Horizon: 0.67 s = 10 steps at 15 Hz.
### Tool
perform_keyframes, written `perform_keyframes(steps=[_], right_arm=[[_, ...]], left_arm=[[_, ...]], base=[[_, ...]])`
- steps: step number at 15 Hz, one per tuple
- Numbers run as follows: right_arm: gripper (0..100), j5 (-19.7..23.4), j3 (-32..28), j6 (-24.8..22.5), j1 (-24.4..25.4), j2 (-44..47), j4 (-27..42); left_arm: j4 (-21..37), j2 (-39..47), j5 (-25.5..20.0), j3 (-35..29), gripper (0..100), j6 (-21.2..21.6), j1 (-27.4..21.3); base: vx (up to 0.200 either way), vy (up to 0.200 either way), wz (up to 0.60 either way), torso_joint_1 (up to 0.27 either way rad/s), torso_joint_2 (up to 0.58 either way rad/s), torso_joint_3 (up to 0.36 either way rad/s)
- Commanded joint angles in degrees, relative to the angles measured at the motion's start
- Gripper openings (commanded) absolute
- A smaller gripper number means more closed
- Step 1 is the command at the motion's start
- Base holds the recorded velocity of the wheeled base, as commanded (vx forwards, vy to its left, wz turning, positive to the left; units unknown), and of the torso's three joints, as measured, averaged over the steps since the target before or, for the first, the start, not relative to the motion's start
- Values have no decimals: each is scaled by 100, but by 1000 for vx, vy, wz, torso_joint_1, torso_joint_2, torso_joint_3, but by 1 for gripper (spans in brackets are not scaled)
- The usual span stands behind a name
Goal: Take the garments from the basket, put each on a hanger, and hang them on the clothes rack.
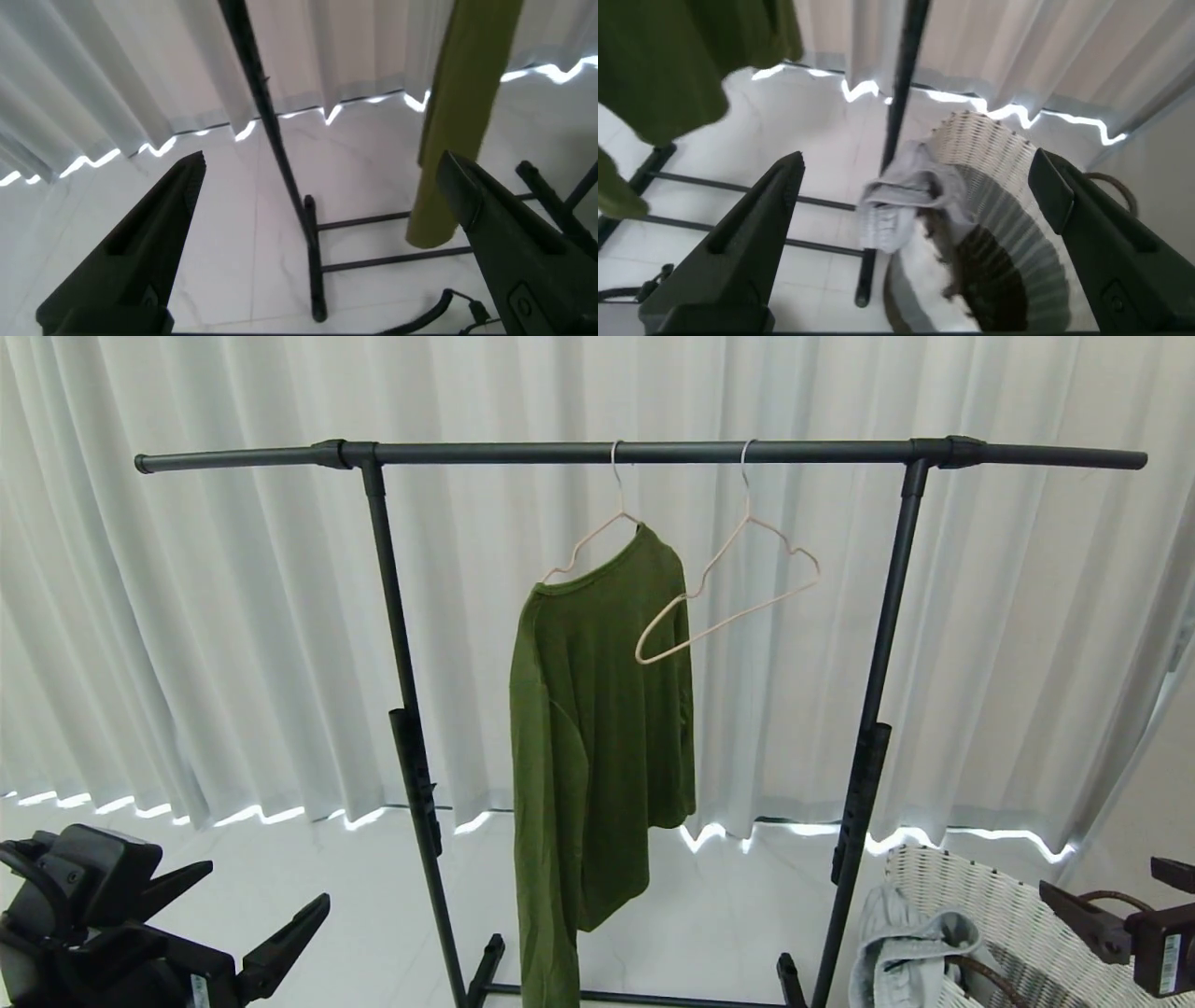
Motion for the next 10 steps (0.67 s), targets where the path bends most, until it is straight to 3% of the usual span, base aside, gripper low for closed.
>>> perform_keyframes(steps=[1,7,10], right_arm=[[100,4,2,-2,2,9,-5],[100,13,19,-2,2,44,3],[100,13,46,-11,2,53,3]], left_arm=[[-2,-17,-1,0,100,0,0],[-2,-35,-1,0,100,0,0],[15,-17,-10,0,100,-9,-8]], base=[[0,0,0,0,0,0],[0,0,0,0,0,0],[200,0,0,-1,-4,5]])
